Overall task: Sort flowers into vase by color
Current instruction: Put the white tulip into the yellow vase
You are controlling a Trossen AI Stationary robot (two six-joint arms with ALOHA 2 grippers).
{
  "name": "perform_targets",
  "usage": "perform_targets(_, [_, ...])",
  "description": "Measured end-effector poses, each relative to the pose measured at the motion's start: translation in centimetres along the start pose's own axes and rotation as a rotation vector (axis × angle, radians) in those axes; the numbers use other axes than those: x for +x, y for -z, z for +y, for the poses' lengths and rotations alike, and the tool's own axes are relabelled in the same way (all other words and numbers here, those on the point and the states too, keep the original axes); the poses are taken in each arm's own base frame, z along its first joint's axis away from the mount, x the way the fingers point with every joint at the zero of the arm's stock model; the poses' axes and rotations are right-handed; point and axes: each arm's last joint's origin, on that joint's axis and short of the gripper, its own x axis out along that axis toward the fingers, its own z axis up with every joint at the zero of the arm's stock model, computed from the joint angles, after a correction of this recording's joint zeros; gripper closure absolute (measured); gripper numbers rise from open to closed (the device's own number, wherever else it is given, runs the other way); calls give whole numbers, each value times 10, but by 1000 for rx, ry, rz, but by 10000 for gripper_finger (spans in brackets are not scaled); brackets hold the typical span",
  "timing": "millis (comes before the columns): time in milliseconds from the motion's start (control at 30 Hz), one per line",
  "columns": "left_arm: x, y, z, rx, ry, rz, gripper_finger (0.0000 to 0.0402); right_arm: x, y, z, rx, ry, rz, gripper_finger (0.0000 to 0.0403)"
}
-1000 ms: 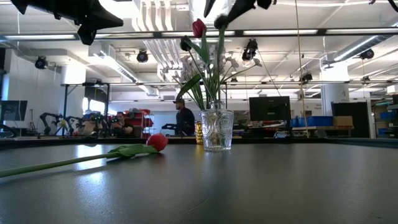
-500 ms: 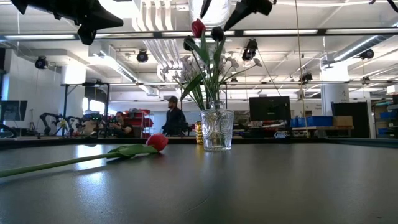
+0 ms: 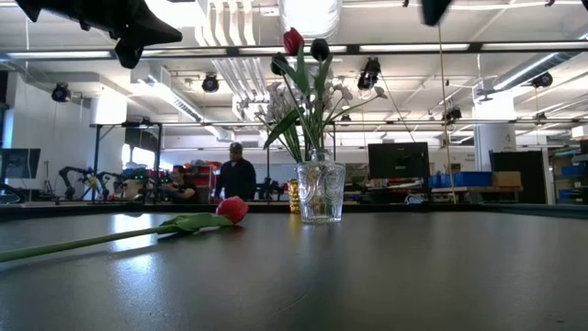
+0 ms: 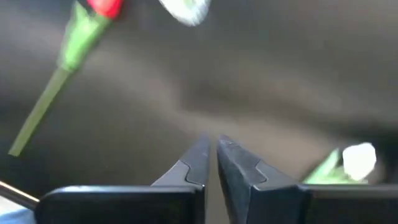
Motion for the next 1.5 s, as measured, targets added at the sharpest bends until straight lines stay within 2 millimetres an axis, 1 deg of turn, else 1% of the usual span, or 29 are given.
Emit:
perform_targets(67, [1,0,0,-1,6,6,402,7,15,-4,56,33,52,388])
perform_targets(167, [3,1,0,-3,27,19,402,15,37,-16,154,66,98,393])
perform_targets(267, [5,1,1,-1,27,28,402,22,60,-27,270,16,109,394])
perform_targets(367, [6,2,1,0,37,36,402,32,81,-46,387,8,116,394])
perform_targets(467, [7,2,1,-1,50,41,402,50,101,-67,510,111,140,386])
perform_targets(533, [7,2,1,-1,49,41,402,61,111,-79,558,157,156,371])
perform_targets(633, [7,2,1,-1,49,41,402,79,116,-91,580,204,228,337])
perform_targets(733, [7,3,1,-3,48,48,402,100,116,-101,605,228,233,294])
perform_targets(833, [7,4,1,-5,47,56,402,116,116,-113,641,277,258,255])
perform_targets(900, [7,4,1,-6,47,57,402,127,115,-119,652,267,262,236])
perform_targets(967, [7,4,1,-7,46,61,402,136,115,-126,659,262,265,227])
perform_targets(1067, [7,4,1,-10,46,62,402,150,114,-137,676,268,271,225])
perform_targets(1167, [7,4,1,-11,45,62,402,159,113,-145,691,278,272,234])
perform_targets(1267, [7,5,1,-17,42,72,402,169,113,-152,704,291,289,250])
perform_targets(1400, [7,7,2,-25,33,93,402,182,114,-158,718,255,323,271])
perform_targets(1500, [7,8,2,-28,29,102,402,183,114,-158,718,229,325,293])
